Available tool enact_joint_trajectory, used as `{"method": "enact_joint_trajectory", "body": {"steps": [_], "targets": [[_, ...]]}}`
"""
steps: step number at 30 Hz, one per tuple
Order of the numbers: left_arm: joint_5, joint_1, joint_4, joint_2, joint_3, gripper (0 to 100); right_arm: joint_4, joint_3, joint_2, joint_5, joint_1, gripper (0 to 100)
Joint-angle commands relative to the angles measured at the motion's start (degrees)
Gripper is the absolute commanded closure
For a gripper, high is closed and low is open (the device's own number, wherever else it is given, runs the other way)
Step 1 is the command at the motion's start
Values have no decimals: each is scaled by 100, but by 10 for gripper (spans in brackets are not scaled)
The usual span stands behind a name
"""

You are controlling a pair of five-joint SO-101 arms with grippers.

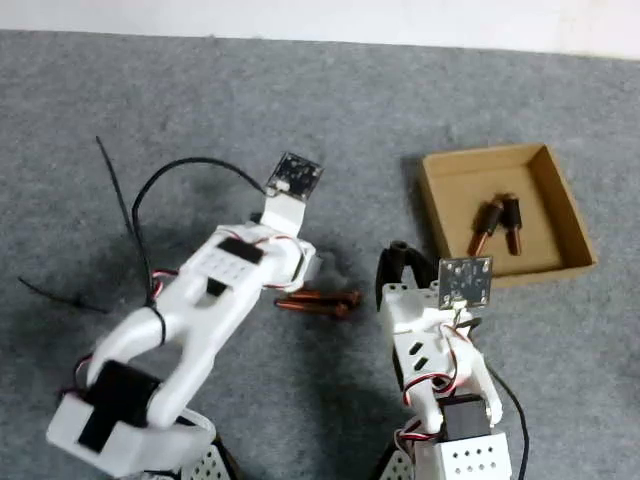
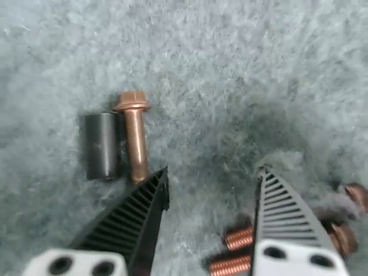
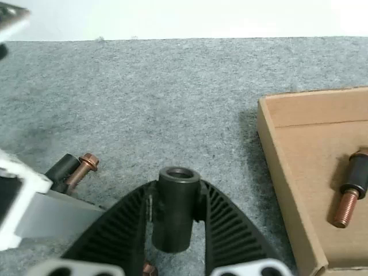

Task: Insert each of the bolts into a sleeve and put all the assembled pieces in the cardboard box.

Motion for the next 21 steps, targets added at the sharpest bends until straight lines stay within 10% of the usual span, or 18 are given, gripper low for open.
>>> {"method": "enact_joint_trajectory", "body": {"steps": [1, 21], "targets": [[-35, -31, 211, 224, -629, 770, 4, 145, -110, 70, 66, 994], [-26, -664, 105, 1402, -1604, 770, 4, 145, -110, 70, 84, 994]]}}
